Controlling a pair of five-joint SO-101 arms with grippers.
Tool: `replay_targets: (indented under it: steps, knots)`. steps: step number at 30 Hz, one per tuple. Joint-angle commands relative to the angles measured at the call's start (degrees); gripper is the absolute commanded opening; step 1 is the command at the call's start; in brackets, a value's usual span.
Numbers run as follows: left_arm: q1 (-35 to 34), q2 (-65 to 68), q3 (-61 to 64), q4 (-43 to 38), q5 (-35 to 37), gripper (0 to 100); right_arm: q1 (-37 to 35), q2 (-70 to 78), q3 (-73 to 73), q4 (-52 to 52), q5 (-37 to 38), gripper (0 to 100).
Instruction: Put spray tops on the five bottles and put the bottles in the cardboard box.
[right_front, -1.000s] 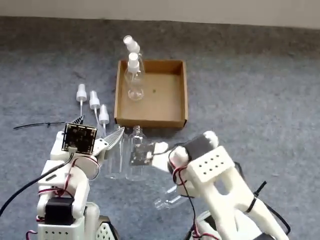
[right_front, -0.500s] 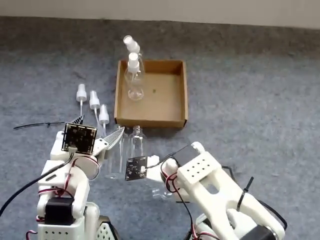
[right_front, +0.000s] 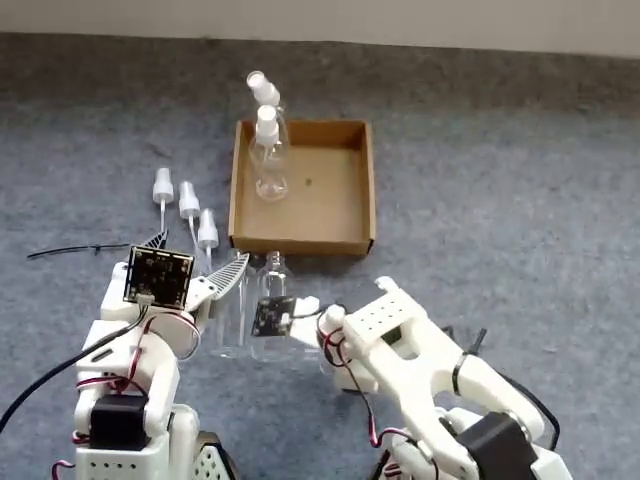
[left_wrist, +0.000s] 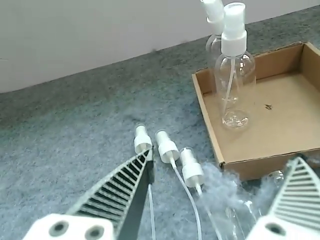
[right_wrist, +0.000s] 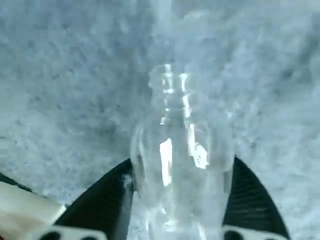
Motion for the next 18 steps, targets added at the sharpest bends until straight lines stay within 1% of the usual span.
replay_targets:
  steps: [1, 3, 6, 10, 14, 18]
  knots:
    - [-0.75, 0.57, -0.48, -1.32, -0.09, 36, 4.09, -2.33, 0.31, -0.66, -1.85, 11.1]
    - [-0.75, 0.57, -0.48, -1.32, -0.09, 36, 6.29, -4.88, 0.13, 0.75, -3.6, 8.5]
    - [-0.75, 0.57, -0.48, -1.32, -0.09, 36, 9.8, -9.71, -0.31, 7.69, -8.26, 4.5]
    - [-0.75, 0.57, -0.48, -1.32, -0.09, 36, 15.96, -17.01, -6.55, 15.25, -9.05, 3.1]
    - [-0.75, 0.57, -0.48, -1.23, -0.09, 36, 28.88, -18.42, -14.73, 16.75, -9.05, 3.1]
    - [-0.84, 0.57, -0.48, -1.14, -0.09, 36, 41.8, -11.21, -21.85, 13.23, -9.05, 3.1]
